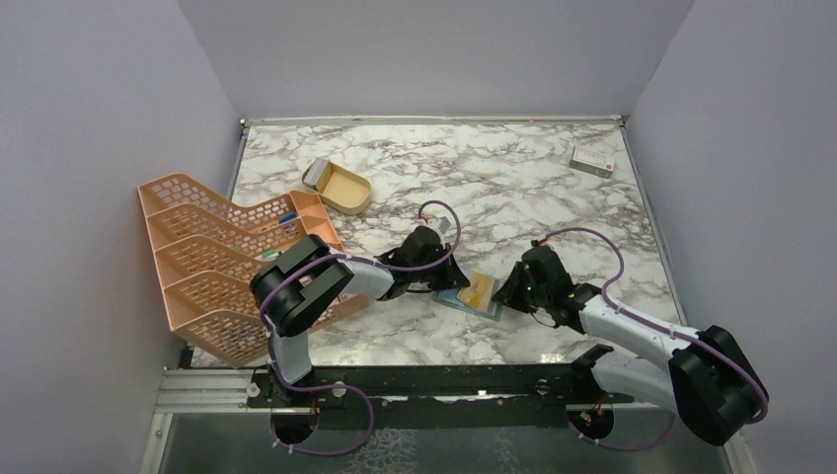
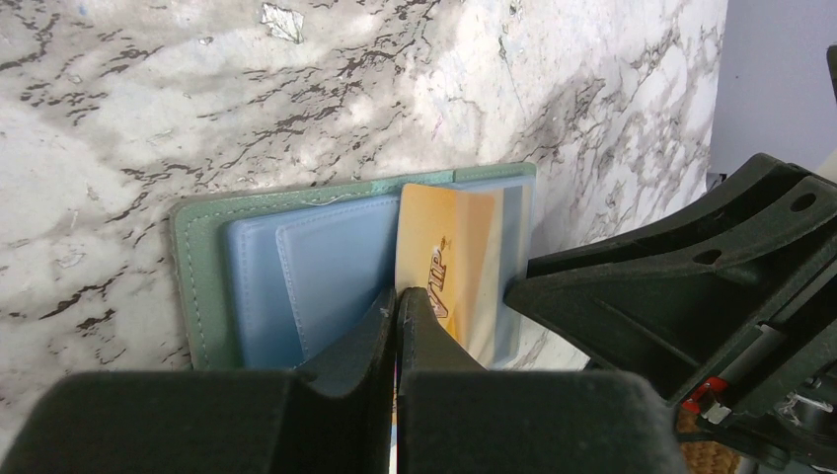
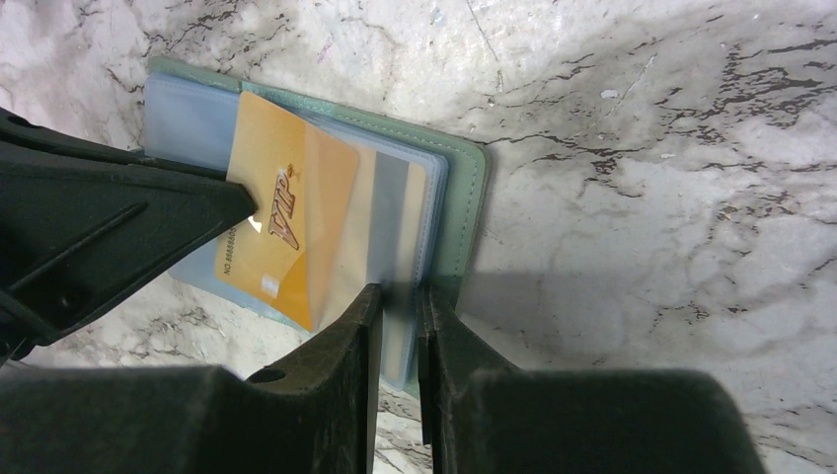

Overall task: Put the credit cards into the card holder
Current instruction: Insert the credit card into the card holder.

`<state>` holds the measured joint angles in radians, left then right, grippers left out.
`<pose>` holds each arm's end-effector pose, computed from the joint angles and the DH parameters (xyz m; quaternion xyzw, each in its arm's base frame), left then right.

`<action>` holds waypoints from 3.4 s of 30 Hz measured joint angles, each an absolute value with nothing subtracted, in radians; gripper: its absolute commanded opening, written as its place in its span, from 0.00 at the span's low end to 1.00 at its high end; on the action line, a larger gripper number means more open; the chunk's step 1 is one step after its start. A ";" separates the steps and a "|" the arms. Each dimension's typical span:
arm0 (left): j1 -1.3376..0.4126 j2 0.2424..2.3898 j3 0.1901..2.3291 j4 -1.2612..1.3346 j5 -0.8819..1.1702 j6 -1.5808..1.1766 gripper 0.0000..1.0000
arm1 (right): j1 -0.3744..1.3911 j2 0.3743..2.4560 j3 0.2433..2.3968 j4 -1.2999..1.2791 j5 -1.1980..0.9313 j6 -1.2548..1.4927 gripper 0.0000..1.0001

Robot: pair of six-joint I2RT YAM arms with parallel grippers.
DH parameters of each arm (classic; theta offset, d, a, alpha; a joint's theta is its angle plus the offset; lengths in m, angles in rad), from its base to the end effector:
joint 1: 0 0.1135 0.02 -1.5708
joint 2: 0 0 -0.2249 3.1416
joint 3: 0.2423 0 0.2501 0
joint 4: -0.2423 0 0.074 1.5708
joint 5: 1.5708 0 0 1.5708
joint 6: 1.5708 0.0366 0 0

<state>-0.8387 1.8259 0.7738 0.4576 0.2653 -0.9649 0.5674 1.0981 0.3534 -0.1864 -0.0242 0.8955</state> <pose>0.2200 -0.2591 0.0888 0.0067 0.8776 -0.4371 0.1967 0.1706 0.1097 0.1046 0.1513 0.9371 0.2186 0.2263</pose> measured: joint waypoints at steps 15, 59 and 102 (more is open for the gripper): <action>-0.850 1.816 0.744 0.504 0.211 -0.974 0.00 | 0.567 1.085 0.350 -0.186 -0.020 0.913 0.17; -0.941 1.734 0.630 0.569 -0.054 -1.098 0.00 | 0.569 1.062 0.305 -0.133 -0.042 1.028 0.17; -0.863 1.564 0.544 0.632 0.096 -0.946 0.00 | 0.580 1.116 0.408 -0.260 -0.005 0.873 0.26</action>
